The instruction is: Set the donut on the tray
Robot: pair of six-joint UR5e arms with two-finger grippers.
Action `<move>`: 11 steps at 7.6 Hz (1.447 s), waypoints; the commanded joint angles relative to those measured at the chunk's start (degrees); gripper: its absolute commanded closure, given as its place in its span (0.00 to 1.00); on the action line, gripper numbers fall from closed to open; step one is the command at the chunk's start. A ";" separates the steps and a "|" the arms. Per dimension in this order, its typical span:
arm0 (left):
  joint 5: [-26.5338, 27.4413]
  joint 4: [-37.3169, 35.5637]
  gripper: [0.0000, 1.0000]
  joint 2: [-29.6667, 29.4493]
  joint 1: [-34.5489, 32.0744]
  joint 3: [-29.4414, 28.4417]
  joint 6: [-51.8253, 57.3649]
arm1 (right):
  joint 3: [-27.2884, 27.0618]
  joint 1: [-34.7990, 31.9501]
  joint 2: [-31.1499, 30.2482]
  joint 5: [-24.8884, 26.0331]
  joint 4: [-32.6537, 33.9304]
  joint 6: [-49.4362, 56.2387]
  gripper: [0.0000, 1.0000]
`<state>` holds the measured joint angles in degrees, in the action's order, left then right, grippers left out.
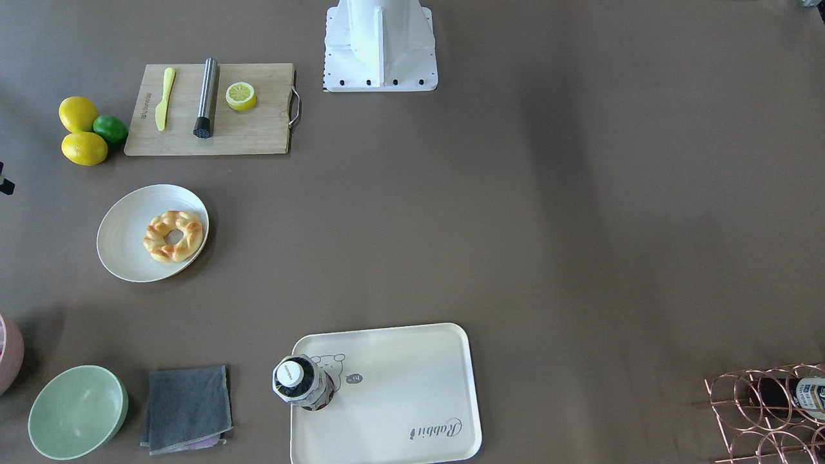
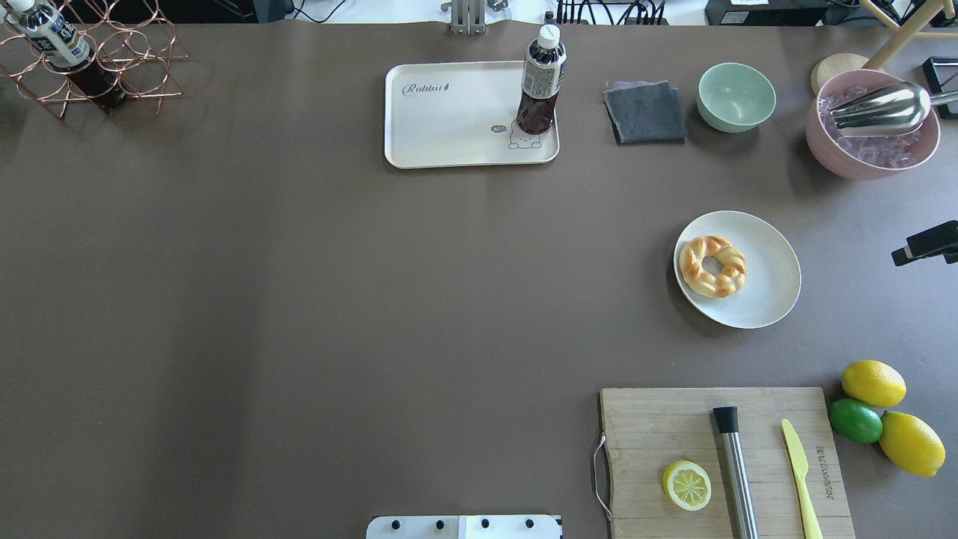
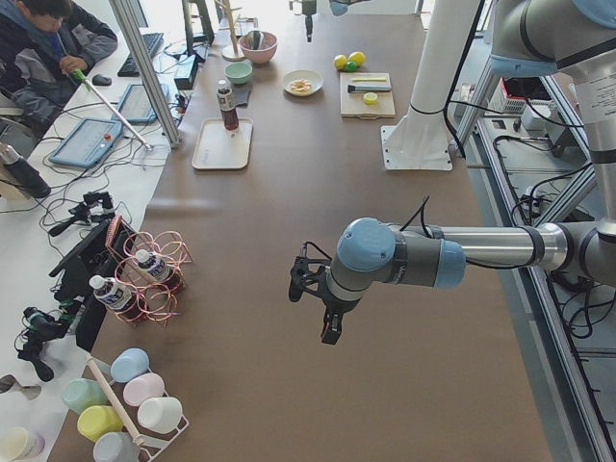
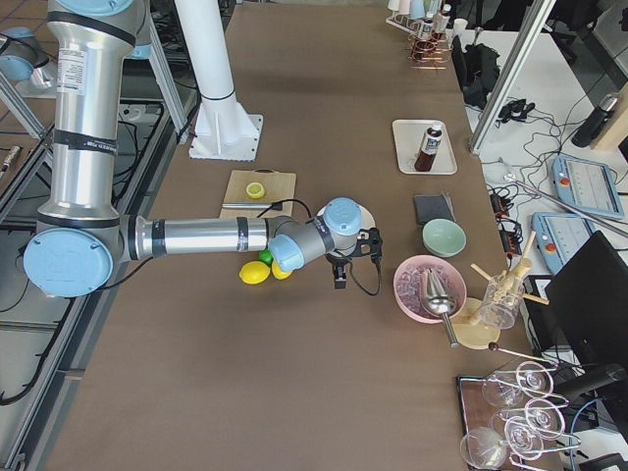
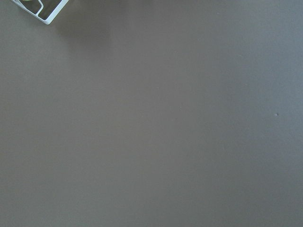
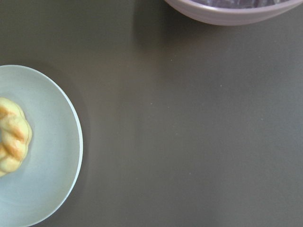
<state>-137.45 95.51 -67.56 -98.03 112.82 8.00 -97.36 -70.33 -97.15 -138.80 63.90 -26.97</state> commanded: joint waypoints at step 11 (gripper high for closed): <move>-0.45 -0.06 0.03 -0.21 0.03 -0.24 0.17 | 14.39 14.16 14.36 7.41 -11.87 -22.51 0.45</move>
<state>-137.90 95.48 -67.86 -97.93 112.55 8.17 -83.48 -56.45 -82.75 -131.51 52.03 -49.45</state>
